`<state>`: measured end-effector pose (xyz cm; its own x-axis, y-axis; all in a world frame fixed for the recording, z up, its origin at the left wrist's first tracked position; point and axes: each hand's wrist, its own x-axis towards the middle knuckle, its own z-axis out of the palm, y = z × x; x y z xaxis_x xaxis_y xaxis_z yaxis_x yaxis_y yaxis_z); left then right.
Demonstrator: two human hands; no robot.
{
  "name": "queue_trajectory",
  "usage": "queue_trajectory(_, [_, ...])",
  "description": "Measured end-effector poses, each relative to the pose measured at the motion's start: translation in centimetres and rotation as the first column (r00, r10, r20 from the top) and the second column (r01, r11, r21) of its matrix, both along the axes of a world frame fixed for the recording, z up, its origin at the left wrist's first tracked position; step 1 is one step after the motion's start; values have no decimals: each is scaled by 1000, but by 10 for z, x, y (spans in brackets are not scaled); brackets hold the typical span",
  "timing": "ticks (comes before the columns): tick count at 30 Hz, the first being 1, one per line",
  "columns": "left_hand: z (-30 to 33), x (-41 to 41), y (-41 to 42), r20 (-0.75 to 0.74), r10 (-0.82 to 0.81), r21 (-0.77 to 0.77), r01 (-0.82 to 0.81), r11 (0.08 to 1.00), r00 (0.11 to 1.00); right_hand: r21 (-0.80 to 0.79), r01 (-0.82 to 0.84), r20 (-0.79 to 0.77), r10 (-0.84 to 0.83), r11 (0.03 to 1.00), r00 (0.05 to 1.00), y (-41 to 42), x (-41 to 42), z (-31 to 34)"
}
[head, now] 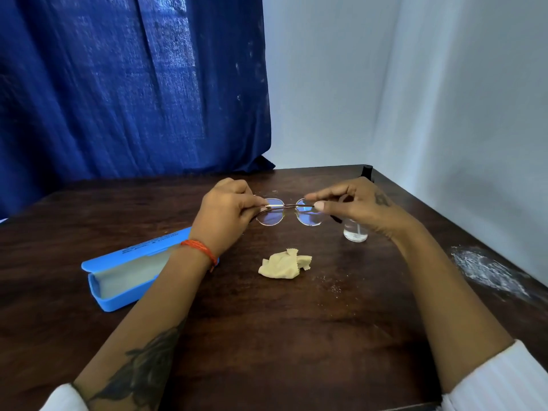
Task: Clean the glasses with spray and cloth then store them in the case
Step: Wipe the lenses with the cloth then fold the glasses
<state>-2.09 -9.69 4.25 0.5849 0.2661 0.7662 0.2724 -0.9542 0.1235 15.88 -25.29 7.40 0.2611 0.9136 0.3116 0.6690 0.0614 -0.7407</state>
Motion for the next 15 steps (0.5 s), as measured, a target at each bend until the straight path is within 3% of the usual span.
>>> queue_trajectory(4, [-6, 1, -4, -32, 36, 92, -33, 995, 999, 108, 161, 336, -188, 981, 923, 17, 1, -17])
queue_trajectory(7, [-14, 2, -3, -78, 77, 144, -65, 987, 994, 241, 136, 635, -262, 961, 727, 26, -1, -31])
queue_trajectory(9, [-19, 3, -1, -101, 85, 188, -64, 980, 991, 271, 102, 740, -275, 957, 614, 31, -4, -38])
queue_trajectory(15, [-33, 5, -3, -209, 93, 236, -43, 971, 974, 89, 257, 920, -178, 962, 348, 40, -9, -56])
